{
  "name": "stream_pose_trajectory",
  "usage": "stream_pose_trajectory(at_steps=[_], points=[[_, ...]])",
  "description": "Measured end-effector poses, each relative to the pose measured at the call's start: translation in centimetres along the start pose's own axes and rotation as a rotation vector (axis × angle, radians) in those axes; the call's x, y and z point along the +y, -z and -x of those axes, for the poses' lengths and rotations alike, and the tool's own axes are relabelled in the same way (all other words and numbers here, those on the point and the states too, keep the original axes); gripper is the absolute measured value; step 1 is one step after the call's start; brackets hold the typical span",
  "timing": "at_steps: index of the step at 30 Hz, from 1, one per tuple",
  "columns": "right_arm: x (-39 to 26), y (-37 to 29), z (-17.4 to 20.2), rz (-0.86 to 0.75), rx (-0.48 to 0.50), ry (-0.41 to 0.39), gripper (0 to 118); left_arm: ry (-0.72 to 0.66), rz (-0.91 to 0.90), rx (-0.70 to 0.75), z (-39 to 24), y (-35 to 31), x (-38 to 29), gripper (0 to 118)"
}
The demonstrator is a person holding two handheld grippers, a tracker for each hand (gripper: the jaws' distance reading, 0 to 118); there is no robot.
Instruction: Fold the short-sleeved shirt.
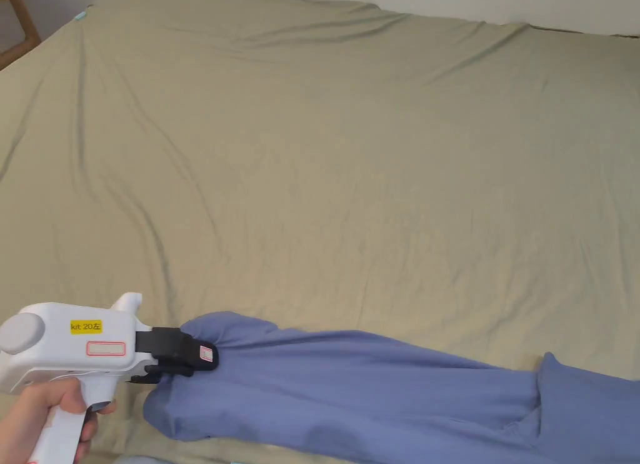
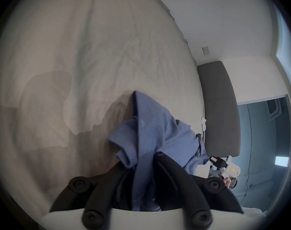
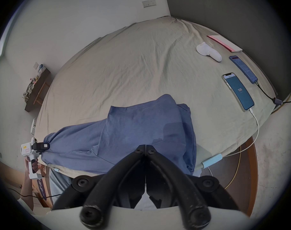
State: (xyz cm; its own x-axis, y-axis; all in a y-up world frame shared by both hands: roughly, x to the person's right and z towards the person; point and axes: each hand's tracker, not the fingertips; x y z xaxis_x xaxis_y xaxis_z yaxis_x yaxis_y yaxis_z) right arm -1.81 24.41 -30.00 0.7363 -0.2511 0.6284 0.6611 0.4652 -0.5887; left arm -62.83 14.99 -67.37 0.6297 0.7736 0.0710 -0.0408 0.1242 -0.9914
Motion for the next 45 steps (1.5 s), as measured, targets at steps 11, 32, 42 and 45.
stream_pose_trajectory(at_steps=[11,32,42,45], points=[[-0.4,0.2,-0.2,-0.011,0.047,0.012,0,0.004,-0.153,0.222,0.6,-10.2,1.6,8],[-2.6,-0.8,-0.5,-0.031,0.172,0.034,0,0.532,-0.169,0.889,-24.9,1.7,-8.9,8],[-4.5,-0.4,-2.7,0.009,0.179,0.088,0,0.934,0.076,0.934,-31.0,23.4,-19.0,8],[-5.1,-0.9,-3.1,0.012,0.164,0.108,0,1.014,0.202,0.798,-31.1,29.3,-22.5,118]])
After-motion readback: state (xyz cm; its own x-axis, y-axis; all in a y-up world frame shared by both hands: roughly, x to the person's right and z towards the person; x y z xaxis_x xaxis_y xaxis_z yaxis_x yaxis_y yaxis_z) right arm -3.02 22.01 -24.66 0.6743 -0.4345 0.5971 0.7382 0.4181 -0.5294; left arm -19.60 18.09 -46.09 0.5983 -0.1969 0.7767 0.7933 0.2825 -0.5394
